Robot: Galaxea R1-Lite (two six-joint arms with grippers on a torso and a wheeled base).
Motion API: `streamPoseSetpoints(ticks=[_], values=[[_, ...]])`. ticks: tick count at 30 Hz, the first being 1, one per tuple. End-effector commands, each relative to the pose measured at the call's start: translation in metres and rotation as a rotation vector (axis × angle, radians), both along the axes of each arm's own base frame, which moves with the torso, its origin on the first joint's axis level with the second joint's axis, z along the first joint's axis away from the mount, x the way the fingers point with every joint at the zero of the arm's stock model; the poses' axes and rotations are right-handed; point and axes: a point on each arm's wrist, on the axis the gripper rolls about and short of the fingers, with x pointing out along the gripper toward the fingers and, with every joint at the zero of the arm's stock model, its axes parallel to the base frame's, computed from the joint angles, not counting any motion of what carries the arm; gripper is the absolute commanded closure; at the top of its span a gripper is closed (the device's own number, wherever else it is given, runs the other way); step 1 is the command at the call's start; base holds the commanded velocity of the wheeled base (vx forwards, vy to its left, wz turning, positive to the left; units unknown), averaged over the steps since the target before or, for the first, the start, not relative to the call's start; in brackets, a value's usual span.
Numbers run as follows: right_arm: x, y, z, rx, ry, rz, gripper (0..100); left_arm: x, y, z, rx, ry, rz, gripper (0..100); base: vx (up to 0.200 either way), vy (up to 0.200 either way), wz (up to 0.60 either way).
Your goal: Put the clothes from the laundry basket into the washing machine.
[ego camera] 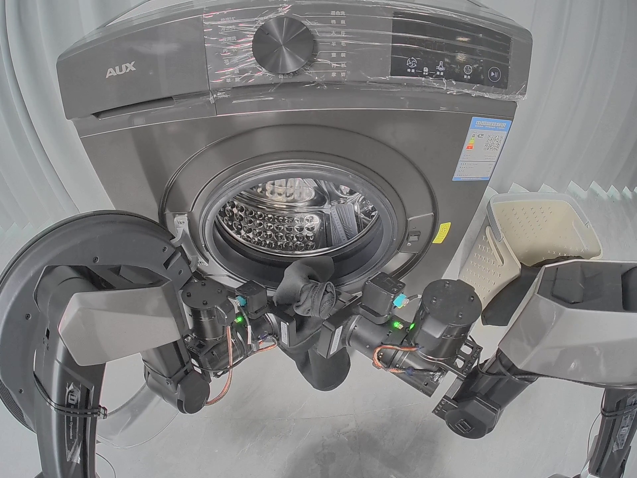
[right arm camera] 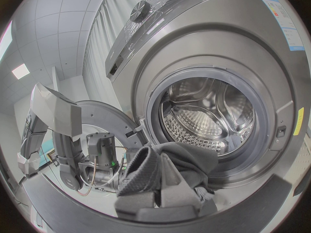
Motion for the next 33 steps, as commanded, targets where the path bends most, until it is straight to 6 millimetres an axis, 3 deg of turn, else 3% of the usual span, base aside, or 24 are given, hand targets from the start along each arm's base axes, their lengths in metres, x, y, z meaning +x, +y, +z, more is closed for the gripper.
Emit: streamPoseSetpoints(ticks=[1, 9, 16, 17, 22, 23, 26, 33], values=[[-0.008, -0.015, 0.004, -0.025, 0.020, -0.014, 100, 0.004, 0.006, 0.003, -0.007, -0.007, 0.046, 100, 0.000, 0.000, 0.00], [-0.015, -0.049, -0.026, -0.143, 0.130, -0.075, 100, -0.002, 0.012, 0.031, -0.056, -0.040, 0.081, 100, 0.000, 0.000, 0.00], [-0.015, -0.047, -0.029, -0.142, 0.140, -0.067, 100, -0.013, 0.013, 0.045, -0.075, -0.050, 0.071, 100, 0.000, 0.000, 0.00], [-0.016, -0.046, -0.029, -0.142, 0.140, -0.065, 0, -0.014, 0.014, 0.046, -0.075, -0.050, 0.071, 100, 0.000, 0.000, 0.00], [-0.021, -0.053, -0.035, -0.175, 0.170, -0.070, 0, -0.020, 0.017, 0.054, -0.081, -0.057, 0.071, 100, 0.000, 0.000, 0.00], [-0.034, -0.068, -0.049, -0.249, 0.233, -0.073, 0, -0.034, 0.023, 0.061, -0.075, -0.044, 0.068, 100, 0.000, 0.000, 0.00], [-0.044, -0.077, -0.060, -0.297, 0.281, -0.071, 0, -0.050, 0.031, 0.068, -0.067, -0.035, 0.065, 100, 0.000, 0.000, 0.00], [-0.038, -0.084, -0.058, -0.276, 0.286, -0.115, 0, -0.088, 0.047, 0.085, -0.075, -0.023, 0.061, 100, 0.000, 0.000, 0.00]])
